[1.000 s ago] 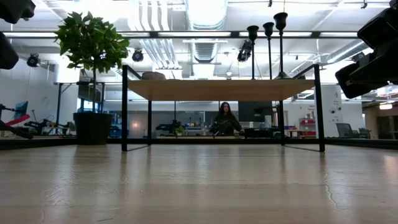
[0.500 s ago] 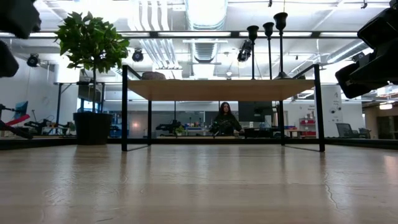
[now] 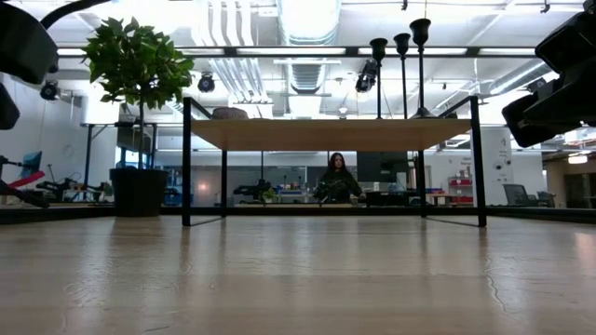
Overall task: Pick & Place candle stick holders
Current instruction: Put the red scented candle on the shelf
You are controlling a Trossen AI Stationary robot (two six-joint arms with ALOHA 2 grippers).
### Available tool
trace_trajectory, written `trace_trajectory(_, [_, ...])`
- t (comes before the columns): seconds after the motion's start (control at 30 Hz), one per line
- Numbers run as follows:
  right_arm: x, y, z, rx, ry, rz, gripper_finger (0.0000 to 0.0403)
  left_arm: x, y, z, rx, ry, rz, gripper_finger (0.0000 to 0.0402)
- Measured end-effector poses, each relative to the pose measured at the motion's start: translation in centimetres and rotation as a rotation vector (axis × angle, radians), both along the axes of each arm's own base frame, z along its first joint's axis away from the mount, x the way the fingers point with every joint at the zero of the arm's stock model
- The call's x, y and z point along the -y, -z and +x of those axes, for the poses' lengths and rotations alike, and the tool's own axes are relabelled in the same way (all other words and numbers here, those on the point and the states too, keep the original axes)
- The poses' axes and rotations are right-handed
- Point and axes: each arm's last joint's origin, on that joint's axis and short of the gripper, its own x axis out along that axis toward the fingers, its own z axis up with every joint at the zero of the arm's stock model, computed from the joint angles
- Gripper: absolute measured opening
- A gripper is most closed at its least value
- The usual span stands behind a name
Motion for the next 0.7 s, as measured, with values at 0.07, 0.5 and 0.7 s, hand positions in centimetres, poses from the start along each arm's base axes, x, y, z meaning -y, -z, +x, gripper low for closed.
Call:
trace_trajectory(0.07, [0.0,0.0,0.0,0.000,0.001,0.000,0.0008,0.0,0.1,0.0,0.000,0.002,0.000,0.0399])
trace_trajectory(0.5, [0.0,0.0,0.0,0.000,0.000,0.000,0.0008,-0.4,2.4,-0.5,0.026,-0.024,-0.036,0.0397])
trace_trajectory(0.7, [0.0,0.0,0.0,0.000,0.000,0.000,0.0008,-0.6,2.7,-0.7,0.032,-0.027,-0.036,0.0397])
